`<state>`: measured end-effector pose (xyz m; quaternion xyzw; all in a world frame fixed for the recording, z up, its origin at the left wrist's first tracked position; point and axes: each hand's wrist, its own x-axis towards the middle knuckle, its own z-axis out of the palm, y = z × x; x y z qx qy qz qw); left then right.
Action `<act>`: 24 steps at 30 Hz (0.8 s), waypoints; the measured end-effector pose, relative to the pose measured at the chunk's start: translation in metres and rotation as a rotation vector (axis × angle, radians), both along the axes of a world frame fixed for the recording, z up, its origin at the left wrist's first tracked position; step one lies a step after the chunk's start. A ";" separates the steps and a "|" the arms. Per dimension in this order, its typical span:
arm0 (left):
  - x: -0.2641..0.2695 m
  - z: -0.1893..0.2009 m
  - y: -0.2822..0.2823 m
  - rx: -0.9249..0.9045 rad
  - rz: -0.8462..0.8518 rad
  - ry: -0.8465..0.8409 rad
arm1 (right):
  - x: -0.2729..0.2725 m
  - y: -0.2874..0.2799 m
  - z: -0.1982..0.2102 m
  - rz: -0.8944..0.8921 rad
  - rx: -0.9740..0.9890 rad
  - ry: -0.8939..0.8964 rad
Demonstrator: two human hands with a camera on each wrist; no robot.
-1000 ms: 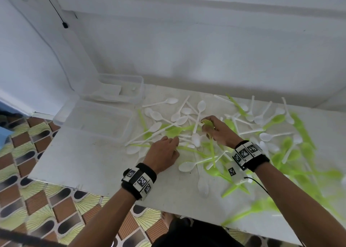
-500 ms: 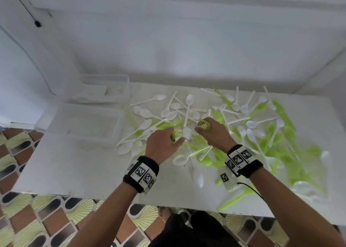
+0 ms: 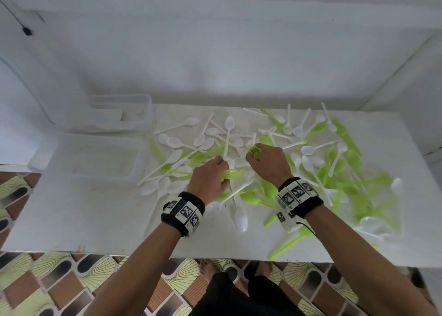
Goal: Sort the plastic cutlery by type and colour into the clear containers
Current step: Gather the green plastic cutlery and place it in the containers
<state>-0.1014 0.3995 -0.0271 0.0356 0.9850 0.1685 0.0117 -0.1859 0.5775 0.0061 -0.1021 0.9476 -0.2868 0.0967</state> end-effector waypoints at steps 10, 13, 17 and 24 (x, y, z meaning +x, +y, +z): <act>0.003 0.018 -0.041 0.487 0.381 0.048 | -0.032 0.018 0.029 -0.094 -0.586 -0.194; 0.002 0.019 -0.044 0.507 0.482 0.051 | -0.041 0.011 0.024 -0.102 -0.671 -0.313; -0.002 0.023 -0.043 0.438 0.597 0.094 | -0.050 0.004 0.014 -0.115 -0.693 -0.344; -0.026 0.018 -0.042 0.467 0.449 -0.026 | -0.064 0.003 0.000 -0.042 -0.355 -0.225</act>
